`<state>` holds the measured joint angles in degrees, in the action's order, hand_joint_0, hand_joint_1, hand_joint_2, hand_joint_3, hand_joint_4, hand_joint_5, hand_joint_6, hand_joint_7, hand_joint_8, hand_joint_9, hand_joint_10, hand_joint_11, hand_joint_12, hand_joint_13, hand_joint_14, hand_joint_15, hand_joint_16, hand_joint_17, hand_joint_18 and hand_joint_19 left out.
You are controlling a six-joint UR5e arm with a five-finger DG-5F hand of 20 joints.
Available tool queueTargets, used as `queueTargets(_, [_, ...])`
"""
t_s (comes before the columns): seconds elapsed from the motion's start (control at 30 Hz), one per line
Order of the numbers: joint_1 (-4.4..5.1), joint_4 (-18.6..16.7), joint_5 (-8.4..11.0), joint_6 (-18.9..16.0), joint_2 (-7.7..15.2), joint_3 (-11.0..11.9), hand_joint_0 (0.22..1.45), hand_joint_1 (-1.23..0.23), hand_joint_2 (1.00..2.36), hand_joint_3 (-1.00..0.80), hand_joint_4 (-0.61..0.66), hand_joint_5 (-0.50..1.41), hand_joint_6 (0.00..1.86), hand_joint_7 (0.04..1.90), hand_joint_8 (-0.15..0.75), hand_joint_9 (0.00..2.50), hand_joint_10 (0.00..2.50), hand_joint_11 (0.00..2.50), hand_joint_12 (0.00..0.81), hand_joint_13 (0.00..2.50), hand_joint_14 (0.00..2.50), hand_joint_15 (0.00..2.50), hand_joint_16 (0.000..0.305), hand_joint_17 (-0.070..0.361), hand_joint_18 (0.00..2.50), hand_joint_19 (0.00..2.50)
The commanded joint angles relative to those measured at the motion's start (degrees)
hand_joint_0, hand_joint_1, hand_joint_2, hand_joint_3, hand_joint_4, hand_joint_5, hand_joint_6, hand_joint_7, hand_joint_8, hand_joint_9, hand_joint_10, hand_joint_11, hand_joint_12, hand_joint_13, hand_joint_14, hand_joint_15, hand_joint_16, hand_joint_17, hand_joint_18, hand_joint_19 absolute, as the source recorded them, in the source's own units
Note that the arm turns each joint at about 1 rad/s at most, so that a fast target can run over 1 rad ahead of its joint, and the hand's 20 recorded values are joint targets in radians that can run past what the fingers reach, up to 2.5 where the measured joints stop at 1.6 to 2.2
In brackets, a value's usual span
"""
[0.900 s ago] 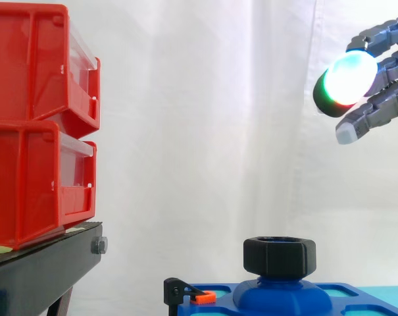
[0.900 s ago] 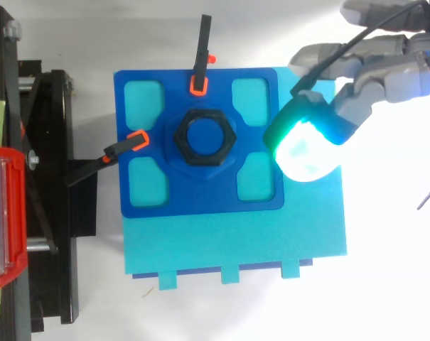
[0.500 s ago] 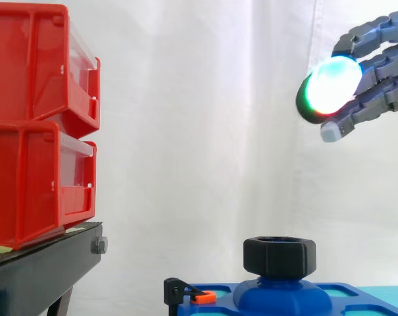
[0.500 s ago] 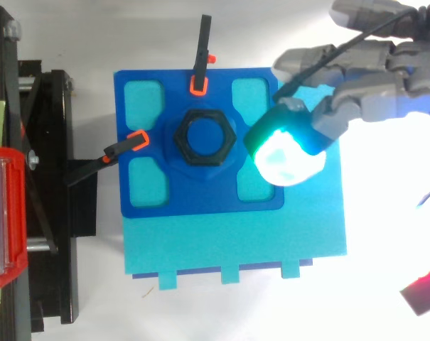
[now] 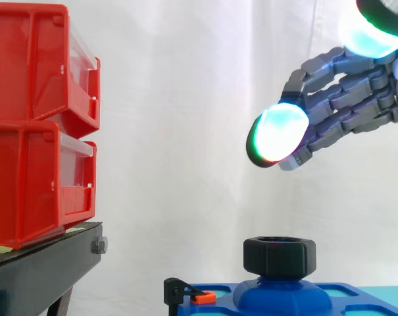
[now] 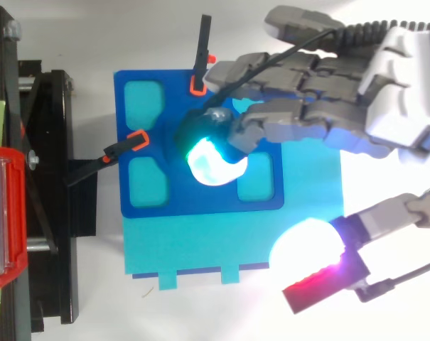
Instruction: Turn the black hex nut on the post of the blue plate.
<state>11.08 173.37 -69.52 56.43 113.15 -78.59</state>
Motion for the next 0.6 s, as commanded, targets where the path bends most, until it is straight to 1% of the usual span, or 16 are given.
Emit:
queueTargets(0.0, [0.17,-0.3,0.0,2.0,0.7,0.6,0.46,-0.23,1.0,-0.5,0.12,-0.23,0.5,0.79,0.237,0.21,0.0,0.0,0.384,0.25,0.0,0.1,0.065,0.145,0.0,0.15])
queueTargets(0.03, [0.26,-0.5,0.08,2.7,0.7,0.6,0.46,-0.23,1.0,-0.5,0.12,-0.23,0.5,0.8,0.237,0.22,0.0,0.0,0.384,0.25,0.0,0.1,0.065,0.145,0.0,0.15])
queueTargets(0.07, [0.43,-1.1,0.61,4.4,0.8,0.6,0.46,-0.23,1.0,-0.5,0.12,-0.23,0.5,0.79,0.238,0.22,0.0,0.0,0.385,0.25,0.0,0.1,0.064,0.145,0.0,0.15])
queueTargets(0.1, [0.52,-1.3,0.96,4.9,0.7,0.6,0.46,-0.23,1.0,-0.5,0.12,-0.23,0.5,0.8,0.238,0.22,0.0,0.0,0.384,0.25,0.0,0.1,0.064,0.145,0.0,0.15])
queueTargets(0.17, [0.61,-1.9,2.46,5.9,0.8,0.6,0.46,-0.22,1.0,-0.5,0.12,-0.23,0.5,0.8,0.238,0.22,0.0,0.0,0.384,0.25,0.0,0.1,0.064,0.145,0.01,0.16])
queueTargets(0.2, [0.7,-2.1,2.72,6.1,0.8,0.6,0.46,-0.22,1.0,-0.5,0.12,-0.23,0.5,0.8,0.238,0.22,0.0,0.0,0.384,0.25,0.0,0.1,0.064,0.145,0.01,0.16])
queueTargets(0.23, [0.79,-2.3,2.72,6.0,1.7,0.8,0.46,-0.22,1.0,-0.5,0.12,-0.23,0.5,0.8,0.237,0.22,0.0,0.0,0.384,0.25,0.0,0.1,0.064,0.144,0.01,0.16])
queueTargets(0.27, [0.87,-2.2,2.72,5.9,2.6,1.9,0.46,-0.22,1.0,-0.5,0.12,-0.23,0.5,0.8,0.237,0.22,0.0,0.0,0.384,0.25,0.0,0.1,0.064,0.144,0.01,0.16])
queueTargets(0.3, [0.87,-2.2,2.72,5.9,2.6,1.9,0.46,-0.22,1.0,-0.5,0.12,-0.23,0.5,0.8,0.237,0.22,0.0,0.0,0.384,0.25,0.0,0.1,0.064,0.144,0.01,0.17])
queueTargets(0.33, [0.79,-1.8,2.46,5.9,3.3,2.5,0.46,-0.22,1.0,-0.5,0.12,-0.23,0.5,0.8,0.237,0.22,0.0,0.0,0.384,0.25,0.0,0.11,0.064,0.144,0.02,0.16])
queueTargets(0.37, [0.7,-1.3,1.05,5.8,4.8,3.8,0.46,-0.22,1.0,-0.5,0.12,-0.23,0.5,0.8,0.237,0.22,0.0,0.0,0.384,0.25,0.0,0.1,0.064,0.144,0.02,0.17])
queueTargets(0.4, [0.7,-1.3,1.05,5.8,4.8,3.8,0.46,-0.22,1.0,-0.5,0.12,-0.23,0.5,0.8,0.238,0.22,0.0,0.0,0.384,0.25,0.0,0.1,0.064,0.144,0.02,0.17])
queueTargets(0.47, [0.61,-0.9,0.17,6.1,6.2,5.3,0.46,-0.22,1.0,-0.5,0.13,-0.23,0.5,0.81,0.238,0.22,0.0,0.0,0.384,0.26,0.0,0.1,0.064,0.143,0.03,0.17])
queueTargets(0.57, [0.7,-1.0,0.17,6.8,6.7,5.6,0.46,-0.22,1.0,-0.5,0.13,-0.23,0.5,0.8,0.237,0.22,0.0,0.0,0.385,0.26,0.0,0.1,0.063,0.142,0.04,0.17])
